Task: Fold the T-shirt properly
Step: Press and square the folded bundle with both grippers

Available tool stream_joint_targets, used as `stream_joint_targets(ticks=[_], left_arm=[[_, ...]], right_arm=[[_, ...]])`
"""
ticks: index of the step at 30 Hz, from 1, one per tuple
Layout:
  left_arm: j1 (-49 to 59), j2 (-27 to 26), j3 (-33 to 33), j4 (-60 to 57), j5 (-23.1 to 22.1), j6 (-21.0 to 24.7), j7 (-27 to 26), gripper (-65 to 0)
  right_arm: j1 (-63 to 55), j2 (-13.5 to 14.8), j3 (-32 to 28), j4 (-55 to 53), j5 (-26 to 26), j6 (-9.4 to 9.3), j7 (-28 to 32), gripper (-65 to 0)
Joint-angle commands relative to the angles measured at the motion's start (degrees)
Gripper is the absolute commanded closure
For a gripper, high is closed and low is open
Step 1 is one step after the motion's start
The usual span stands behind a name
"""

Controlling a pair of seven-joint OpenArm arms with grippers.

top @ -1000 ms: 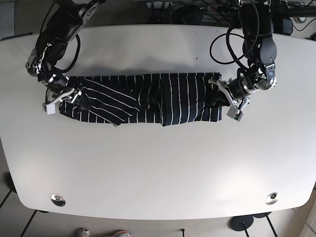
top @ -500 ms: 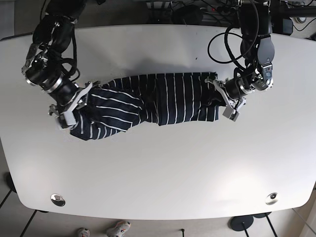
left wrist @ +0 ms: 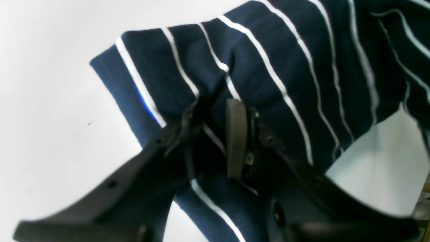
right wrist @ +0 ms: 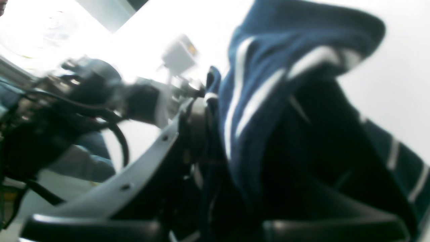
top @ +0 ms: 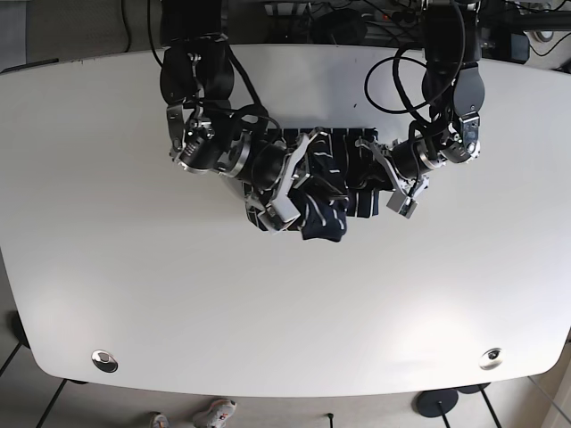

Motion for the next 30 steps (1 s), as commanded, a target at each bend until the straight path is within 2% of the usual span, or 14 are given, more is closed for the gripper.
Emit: stream_joint_targets(ticks=[1,6,7,9,13,14,15,18,22,26,27,30], left_arm=[[0.0,-0.3,0.1,0.3,1.8,0.1,2.6,-10.7],[0.4,-0.3,-0.1,0.6,1.6,0.1,2.6,-10.7],[0.4,-0.2,-0.1,0.6,1.5,0.1,2.6,-10.7],[0.4,-0.2,-0.2,0.6,1.5,0.1,2.6,-10.7],[0.4,1.0,-1.7,2.9,1.5,0.1,2.5,-10.7],[0.4,1.3,-2.7,4.3,1.5,0.1,2.5,-10.7],[0.4,2.6,-5.2,6.1,1.5,0.1,2.5,-10.7],[2.1,4.4,-13.7,11.4,1.5,0.1,2.6,-10.7],[4.7,4.0,-24.3,16.1,1.6,0.1,2.7,-10.7],[7.4,0.0,-35.3,18.7,1.6,0.1,2.7,-10.7],[8.2,-1.2,-36.7,19.0,1.6,0.1,2.7,-10.7],[10.9,-4.7,-38.1,19.4,1.6,0.1,2.7,-10.7]], right_arm=[[2.9,-0.3,0.1,-3.9,-1.2,0.05,3.3,-2.4],[6.2,-0.3,0.0,-13.3,-10.6,0.05,8.1,-2.9],[6.4,-0.3,0.0,-14.0,-12.2,0.05,8.1,-6.2],[6.4,-0.3,0.0,-14.0,-13.2,0.05,8.1,-19.3],[6.3,-0.4,-0.1,-13.7,-12.9,0.05,8.1,-57.1],[6.2,-0.4,-0.1,-13.7,-12.9,0.05,8.0,-61.8],[6.2,-0.5,-0.1,-13.6,-12.9,0.05,8.0,-63.9],[5.7,-0.5,-0.3,-11.1,-12.7,0.05,7.6,-62.6],[4.6,-0.5,-3.1,-6.3,-11.5,0.05,4.9,-62.8],[4.9,-1.1,-9.4,-8.6,-10.0,0.05,5.1,-62.8],[5.0,-1.9,-11.1,-9.6,-10.0,0.05,5.2,-62.8],[5.5,-1.9,-15.9,-8.5,-9.4,0.05,6.5,-62.8]])
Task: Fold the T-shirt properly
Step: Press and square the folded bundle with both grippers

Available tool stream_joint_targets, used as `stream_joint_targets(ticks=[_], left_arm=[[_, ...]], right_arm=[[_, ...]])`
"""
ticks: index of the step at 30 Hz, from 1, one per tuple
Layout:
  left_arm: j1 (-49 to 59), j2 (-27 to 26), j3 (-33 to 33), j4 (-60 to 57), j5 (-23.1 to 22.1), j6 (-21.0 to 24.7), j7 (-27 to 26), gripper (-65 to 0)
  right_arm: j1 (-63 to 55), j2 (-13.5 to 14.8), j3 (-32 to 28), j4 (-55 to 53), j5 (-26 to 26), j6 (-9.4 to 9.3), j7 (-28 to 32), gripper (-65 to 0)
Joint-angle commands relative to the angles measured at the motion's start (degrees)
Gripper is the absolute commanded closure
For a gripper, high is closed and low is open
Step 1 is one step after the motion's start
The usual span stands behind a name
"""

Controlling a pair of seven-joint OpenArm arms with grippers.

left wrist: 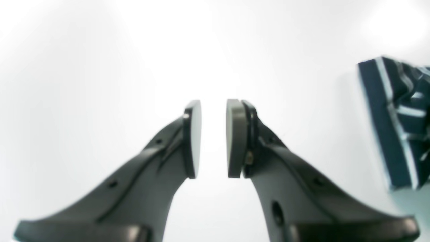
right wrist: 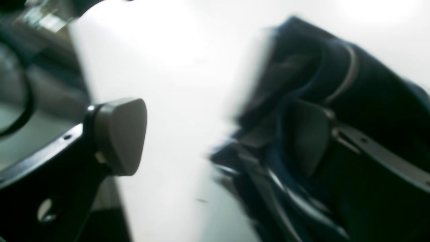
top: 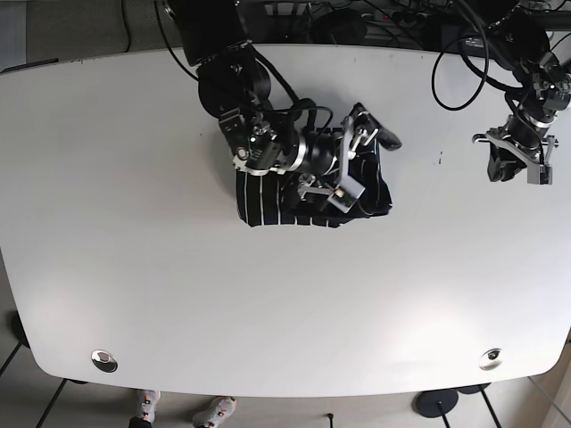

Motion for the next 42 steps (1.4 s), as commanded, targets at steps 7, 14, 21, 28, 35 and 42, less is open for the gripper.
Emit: stream_joint_targets(ticks=[7,14,21,28,35,42], left_arm=[[-0.4,-2.1,4.2,1.2,-1.1,-0.3,-1.1,-10.7],[-0.5,-2.0,12.0,1.3,-1.2,-0.3,-1.3,-10.7],[-2.0,-2.0,15.6,1.9,-1.2,-0.3,-1.3,-10.7],[-2.3,-2.1,26.5,12.8,-0.9,-0.3,-1.3,-10.7],[-2.2,0.0,38.9,13.9,-0.9,-0.3,-1.3,-10.7],[1.2,3.7,39.1,9.3,-0.8,-0.3,-1.3,-10.7]], right_arm=[[0.6,3.5,8.3,9.7,16.5,0.0,2.6,-62.8],[-2.9,11.7,14.5,9.6,19.1,0.0,2.6,-62.8],[-5.2,9.4,2.9,5.5,18.4,-0.08,3.1,-62.8],[-3.9,11.6,1.2,7.0,19.1,-0.08,5.8,-62.8],[-1.5,13.6,17.0,9.3,18.5,-0.08,5.4,-62.6],[8.0,13.7,19.9,-10.1,17.2,-0.08,7.7,-31.1]])
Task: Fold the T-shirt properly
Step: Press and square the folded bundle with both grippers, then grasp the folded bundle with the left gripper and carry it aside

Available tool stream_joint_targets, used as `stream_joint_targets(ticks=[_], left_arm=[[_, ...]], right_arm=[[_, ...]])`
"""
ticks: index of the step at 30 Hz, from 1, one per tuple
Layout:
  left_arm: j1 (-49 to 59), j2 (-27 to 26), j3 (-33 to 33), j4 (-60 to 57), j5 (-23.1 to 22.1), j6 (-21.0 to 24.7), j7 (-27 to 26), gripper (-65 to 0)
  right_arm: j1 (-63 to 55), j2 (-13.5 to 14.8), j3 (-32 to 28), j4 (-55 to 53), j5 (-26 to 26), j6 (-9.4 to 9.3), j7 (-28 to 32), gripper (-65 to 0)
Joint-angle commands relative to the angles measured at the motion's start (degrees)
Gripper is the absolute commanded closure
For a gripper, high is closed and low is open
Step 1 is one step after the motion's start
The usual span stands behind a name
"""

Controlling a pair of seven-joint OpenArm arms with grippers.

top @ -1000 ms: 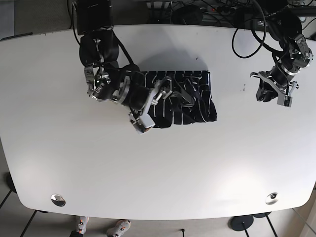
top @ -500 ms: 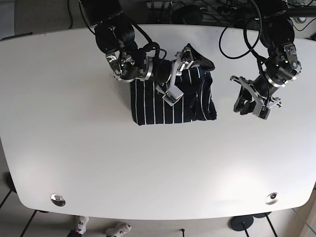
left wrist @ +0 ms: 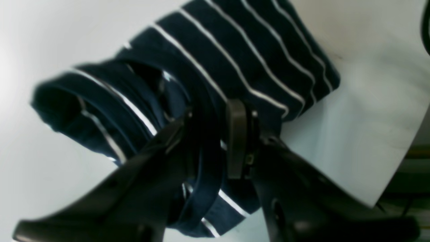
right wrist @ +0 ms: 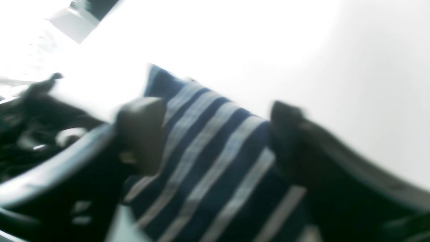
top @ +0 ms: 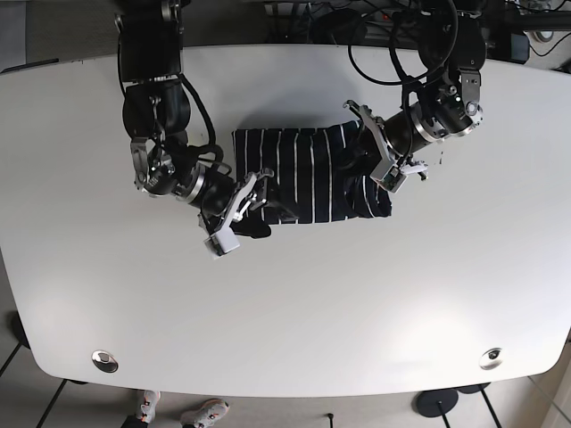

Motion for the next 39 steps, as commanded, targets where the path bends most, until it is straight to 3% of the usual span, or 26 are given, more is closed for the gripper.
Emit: stream_joint_targets(ticks=[1,2,3,6,10,14,19,23,26,29,34,39], left_arm=[[-0.8,-0.3,-0.3,-3.5,-0.8,-0.1,-1.1,-10.7],[-1.0,-0.3,-0.5,-7.0,-0.9,-0.1,-1.2,-10.7],[-1.1,-0.4,-0.5,-9.2,-0.9,-0.1,-1.3,-10.6],[-2.7,-1.0,-0.5,-15.5,-0.9,-0.1,-6.5,-10.6],[-5.0,-2.7,-0.4,-21.8,-0.9,-0.1,-9.2,-10.6],[-6.7,-2.9,-0.4,-21.4,-1.1,-0.1,-9.1,-10.6],[-4.4,-2.9,-1.6,-12.5,-1.3,-0.1,-9.0,-10.4],[0.6,-2.4,-5.0,-4.7,-1.3,-0.1,-6.7,-10.4],[2.5,-2.4,-6.1,-2.6,-1.2,-0.1,-4.9,-10.4],[2.2,-2.8,-6.2,-8.6,-1.2,-0.1,-5.2,-10.4],[-5.1,-2.5,-5.9,-17.5,-0.9,-0.1,-5.2,-10.4],[-18.8,-2.4,-3.0,-30.0,-0.9,-0.1,-5.2,-10.4]], right_arm=[[3.1,0.1,0.1,-4.8,-1.2,0.46,4.9,-22.5],[3.2,-0.2,0.1,-7.7,-4.3,0.81,8.3,-12.8],[3.2,-0.1,0.1,-9.5,-6.5,0.9,10.2,-8.6],[2.8,-0.2,0.1,-15.2,-12.1,0.99,16.7,-8.2],[2.8,0.1,0.1,-20.9,-12.6,1.08,23.6,-7.9],[2.1,1.4,0.4,-16.1,-12.2,1.08,22.4,-7.8],[1.0,1.6,2.5,-5.3,-12.5,1.08,15.6,-7.9],[1.3,1.6,3.0,-4.9,-12.7,1.08,14.5,-7.9],[2.4,3.2,2.8,-7.4,-12.8,1.08,14.6,-7.9],[3.4,3.6,2.8,-12.2,-12.8,1.61,17.8,-8.1],[3.3,5.5,2.8,-19.0,-12.8,5.74,23.1,-8.1],[-2.1,6.9,3.0,-15.3,-12.7,5.96,23.1,-8.1]])
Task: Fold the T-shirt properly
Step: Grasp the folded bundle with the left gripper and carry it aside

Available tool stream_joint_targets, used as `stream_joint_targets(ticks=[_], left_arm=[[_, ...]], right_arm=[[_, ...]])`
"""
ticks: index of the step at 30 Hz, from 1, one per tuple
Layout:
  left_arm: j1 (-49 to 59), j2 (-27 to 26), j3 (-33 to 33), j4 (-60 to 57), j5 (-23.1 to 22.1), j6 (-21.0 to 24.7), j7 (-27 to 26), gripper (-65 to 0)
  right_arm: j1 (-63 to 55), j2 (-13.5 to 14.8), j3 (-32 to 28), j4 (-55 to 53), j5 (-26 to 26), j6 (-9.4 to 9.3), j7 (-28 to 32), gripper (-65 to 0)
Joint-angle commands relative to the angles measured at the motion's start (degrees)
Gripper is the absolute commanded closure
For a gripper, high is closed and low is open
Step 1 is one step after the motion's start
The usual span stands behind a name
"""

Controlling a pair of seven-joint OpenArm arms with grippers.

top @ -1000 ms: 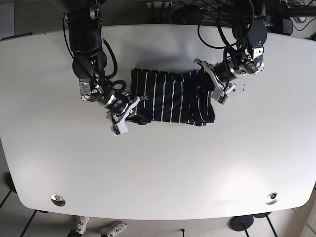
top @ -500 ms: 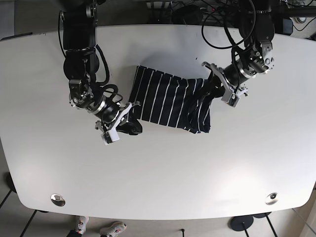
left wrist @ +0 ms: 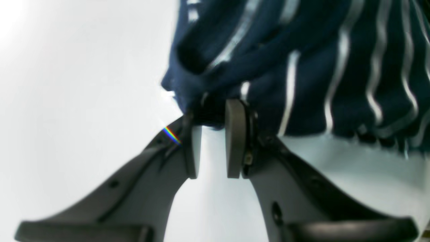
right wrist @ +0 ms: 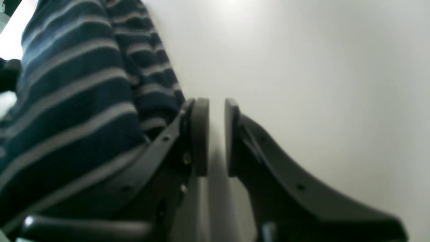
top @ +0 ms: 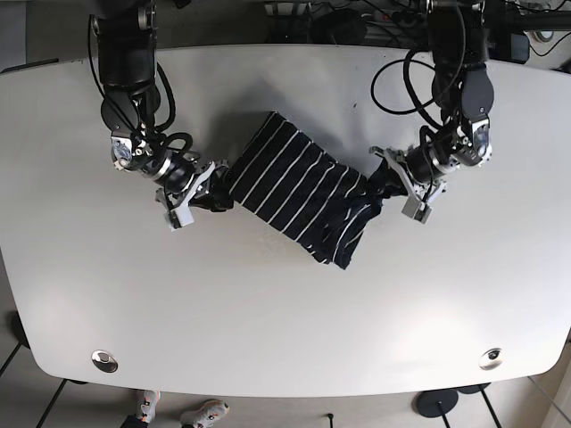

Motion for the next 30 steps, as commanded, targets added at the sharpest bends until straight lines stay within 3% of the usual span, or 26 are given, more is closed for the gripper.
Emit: stream_joint_targets(ticks=[1,8,10,16,17,21,26,29,30], left_arm=[[-5.8,-0.3,2.0,-3.6,-1.3,-0.2,-1.5,-10.4],[-20.3,-0.8,11.5,-19.6,-1.3,-0.2,-10.6,-10.6],[-21.7,-1.8,11.6,-18.2,-1.3,-0.2,-9.9,-10.7],[-20.6,-2.7,11.6,-6.4,-1.3,-0.2,-8.0,-10.7],[-19.2,-2.7,11.6,-3.4,-1.3,-0.2,-6.5,-10.8],[-14.2,-2.2,12.9,7.3,-1.3,12.4,-6.1,-11.9],[-8.9,0.4,17.4,15.0,-1.3,27.2,-6.2,-36.9],[-6.5,2.9,17.7,17.4,-1.0,35.2,-6.3,-42.1],[-6.1,3.5,18.9,17.7,0.1,35.7,-6.3,-42.2]], right_arm=[[-1.6,0.3,0.2,4.0,1.1,0.97,1.3,-8.1],[-11.4,-0.2,-0.1,14.7,1.1,0.97,0.9,-8.1],[-13.2,-1.9,-0.1,16.0,1.0,0.97,0.9,-8.1],[-14.9,-1.9,-0.3,16.4,1.0,0.97,0.9,-8.1],[-15.0,-1.6,-2.9,17.4,1.0,0.97,0.9,-8.1],[-15.1,0.3,-9.4,18.2,1.0,0.97,0.9,-8.1],[-15.0,0.6,-9.3,18.3,1.5,0.97,0.9,-8.1],[-14.9,0.7,-6.3,18.3,1.5,0.97,0.9,-7.9],[-15.0,0.3,-4.3,18.3,1.5,0.97,0.9,-7.9]])
